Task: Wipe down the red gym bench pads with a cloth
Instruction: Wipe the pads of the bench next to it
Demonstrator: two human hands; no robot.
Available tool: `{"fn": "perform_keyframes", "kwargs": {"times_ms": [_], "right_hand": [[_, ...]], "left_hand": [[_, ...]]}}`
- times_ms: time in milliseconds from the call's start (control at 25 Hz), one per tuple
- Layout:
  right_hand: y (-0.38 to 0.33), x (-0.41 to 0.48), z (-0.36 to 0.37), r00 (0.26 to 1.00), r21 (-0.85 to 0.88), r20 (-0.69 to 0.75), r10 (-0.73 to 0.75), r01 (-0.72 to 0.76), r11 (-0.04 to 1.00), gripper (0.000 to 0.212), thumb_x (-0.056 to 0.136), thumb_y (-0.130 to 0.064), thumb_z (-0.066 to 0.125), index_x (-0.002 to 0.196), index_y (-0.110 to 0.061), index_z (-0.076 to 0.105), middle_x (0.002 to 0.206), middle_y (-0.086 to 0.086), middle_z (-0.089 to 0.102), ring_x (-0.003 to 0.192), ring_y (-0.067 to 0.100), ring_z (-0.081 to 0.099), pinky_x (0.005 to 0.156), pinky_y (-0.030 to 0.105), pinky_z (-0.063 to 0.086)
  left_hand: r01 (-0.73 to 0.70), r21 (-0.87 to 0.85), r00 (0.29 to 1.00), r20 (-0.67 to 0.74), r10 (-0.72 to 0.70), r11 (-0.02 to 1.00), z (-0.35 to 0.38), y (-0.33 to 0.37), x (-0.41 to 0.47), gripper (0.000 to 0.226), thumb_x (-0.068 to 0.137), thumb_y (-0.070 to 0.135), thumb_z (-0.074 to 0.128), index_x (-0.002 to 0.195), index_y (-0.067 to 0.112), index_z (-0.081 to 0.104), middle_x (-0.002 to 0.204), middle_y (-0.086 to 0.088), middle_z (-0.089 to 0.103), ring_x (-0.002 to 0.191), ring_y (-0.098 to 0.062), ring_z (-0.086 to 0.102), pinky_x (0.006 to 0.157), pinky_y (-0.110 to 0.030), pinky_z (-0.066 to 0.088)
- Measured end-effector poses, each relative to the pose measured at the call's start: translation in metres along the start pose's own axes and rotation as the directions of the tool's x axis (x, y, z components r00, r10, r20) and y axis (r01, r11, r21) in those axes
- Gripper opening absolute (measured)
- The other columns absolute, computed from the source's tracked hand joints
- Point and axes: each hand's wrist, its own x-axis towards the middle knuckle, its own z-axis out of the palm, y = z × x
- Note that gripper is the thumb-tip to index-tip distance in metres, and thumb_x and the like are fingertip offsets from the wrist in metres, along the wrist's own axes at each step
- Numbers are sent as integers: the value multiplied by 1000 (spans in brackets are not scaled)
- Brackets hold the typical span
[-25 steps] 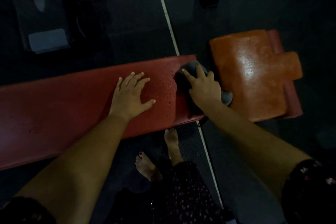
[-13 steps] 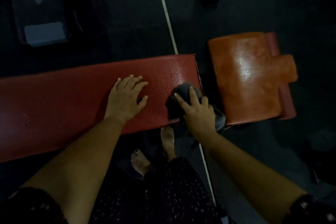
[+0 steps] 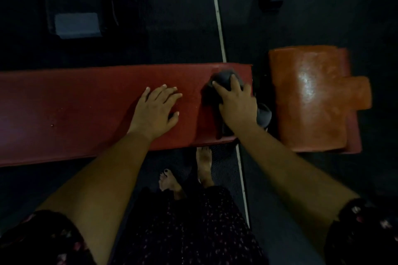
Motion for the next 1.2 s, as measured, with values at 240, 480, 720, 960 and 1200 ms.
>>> {"fn": "perform_keyframes", "kwargs": {"times_ms": [240, 480, 720, 960, 1200], "right_hand": [[-21, -108, 31, 999, 2, 39, -2, 1, 1000, 69, 69, -24, 77, 134, -31, 56, 139, 22, 50, 87, 43, 57, 59, 46, 53], [-21, -64, 12, 984, -55, 118, -134, 142, 988, 58, 92, -25, 56, 145, -40, 38, 155, 15, 26, 117, 43, 45, 75, 47, 51], [-18, 55, -19, 996, -29, 78, 46, -44, 999, 51, 100, -23, 43, 146, -39, 32, 152, 9, 24, 125, 38, 34, 86, 48, 50], [-38, 59, -22, 992, -71, 83, -96, 102, 992, 52, 99, -24, 42, 149, -35, 29, 152, 14, 22, 123, 41, 36, 85, 48, 49], [-37, -76, 11, 970, -42, 174, -170, 179, 983, 72, 93, -24, 54, 154, -33, 16, 155, 28, 15, 119, 45, 42, 81, 47, 50]], "left_hand": [[124, 103, 985, -136, -110, 987, 6, 1, -29, 64, 85, 40, 33, 145, 20, 35, 152, -3, 22, 141, -29, 23, 113, -66, 2], [92, 38, 996, 11, -93, 995, 17, 1, -52, 76, 80, 63, 38, 143, 22, 42, 150, -7, 39, 142, -30, 29, 114, -61, 19], [39, 21, 999, 22, -40, 999, 20, -11, -58, 90, 71, 77, 41, 145, 26, 35, 154, -4, 34, 145, -28, 26, 116, -58, 17], [65, -8, 996, 54, -64, 998, 20, -8, -58, 97, 68, 77, 45, 148, 25, 27, 158, -3, 26, 148, -26, 15, 119, -56, 7], [71, -46, 994, 90, -66, 996, 11, -4, -56, 103, 68, 67, 68, 151, 26, 22, 159, -4, 22, 149, -27, 10, 119, -56, 4]]}}
